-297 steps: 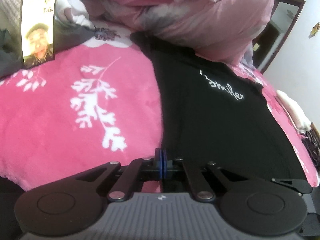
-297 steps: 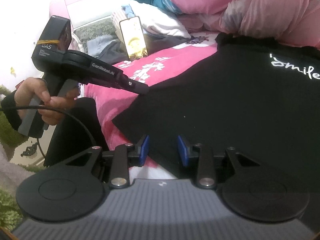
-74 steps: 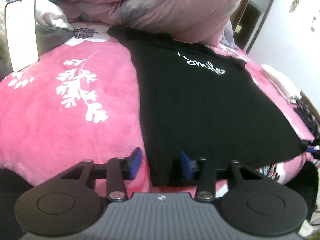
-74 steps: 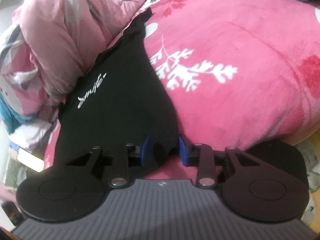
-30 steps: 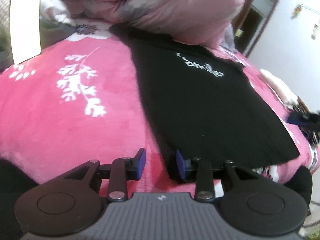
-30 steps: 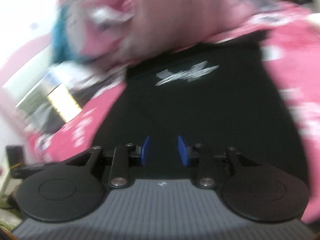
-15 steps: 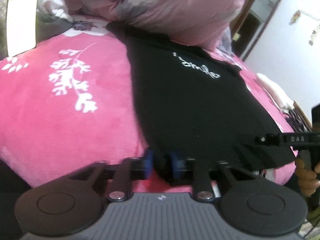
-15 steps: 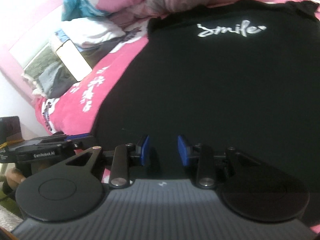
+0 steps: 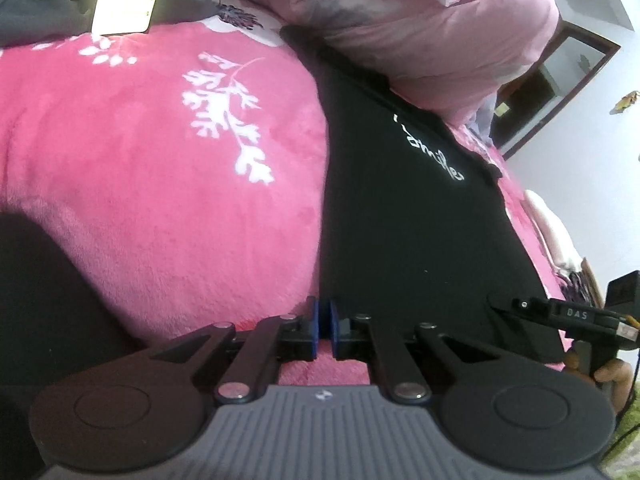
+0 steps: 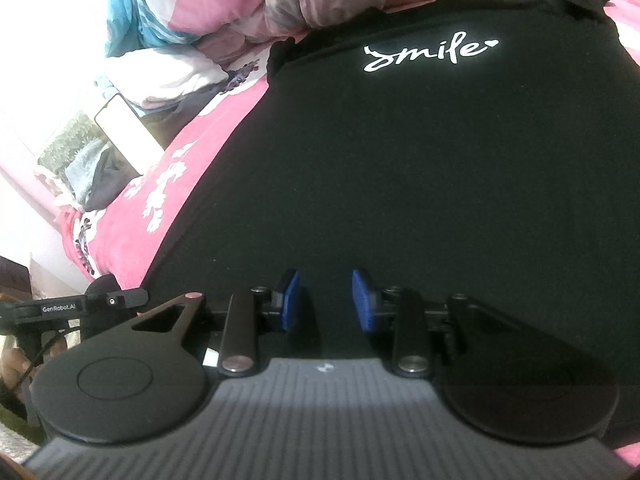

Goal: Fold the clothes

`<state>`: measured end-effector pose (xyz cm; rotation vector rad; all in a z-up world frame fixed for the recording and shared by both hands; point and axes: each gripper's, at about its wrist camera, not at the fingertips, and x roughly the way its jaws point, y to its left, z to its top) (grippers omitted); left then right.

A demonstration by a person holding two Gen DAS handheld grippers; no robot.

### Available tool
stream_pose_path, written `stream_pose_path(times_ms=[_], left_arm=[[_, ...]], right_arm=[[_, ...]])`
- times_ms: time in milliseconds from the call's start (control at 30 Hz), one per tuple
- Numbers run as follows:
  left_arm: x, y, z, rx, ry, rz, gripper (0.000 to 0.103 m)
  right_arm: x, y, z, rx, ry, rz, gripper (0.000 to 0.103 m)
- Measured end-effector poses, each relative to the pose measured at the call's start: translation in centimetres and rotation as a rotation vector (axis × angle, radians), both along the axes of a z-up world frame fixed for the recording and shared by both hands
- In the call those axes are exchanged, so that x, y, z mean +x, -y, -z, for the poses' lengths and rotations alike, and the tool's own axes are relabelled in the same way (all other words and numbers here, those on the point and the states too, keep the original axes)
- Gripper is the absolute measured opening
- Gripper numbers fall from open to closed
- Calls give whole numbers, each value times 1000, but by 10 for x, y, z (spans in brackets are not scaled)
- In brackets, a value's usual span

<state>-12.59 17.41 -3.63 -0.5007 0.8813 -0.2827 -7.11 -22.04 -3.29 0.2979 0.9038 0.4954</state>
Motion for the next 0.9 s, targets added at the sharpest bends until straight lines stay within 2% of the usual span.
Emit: stream_pose_path(times_ms=[100,167,233,333,400,467,567,667,700,800,900], left_arm=[[-1,-3,0,-20,-8,10,20],[0,-2,0,-22,-14,16,22],[2,0,-1,-25,-19,22,28],[4,3,-3,-30,-15,33,38],[6,5,-4,-24,-9,42,40],[9,7,-4,-16,-14,43,41],[14,10,-3,-1,-33,28,36],[18,15,-4,50,-48,8,24],[18,17,-5,68,-52,2,19],[18,19,-5,88,-63,-24,16],[17,24,-6,116,-59,-47,10]], right_arm=[[-4,13,-5,27,2,28,29],[-13,35,-13,32,27,86,29],[-22,60,-21,38,50,153,30],[-38,125,-30,70,63,348,33],[-51,173,-30,118,41,498,34],[-64,218,-26,173,19,632,36],[-76,263,-10,271,-16,746,40],[-75,284,15,374,-79,749,40],[-75,282,17,382,-79,730,40],[-74,275,23,404,-83,669,40],[-76,258,23,361,-92,602,40]])
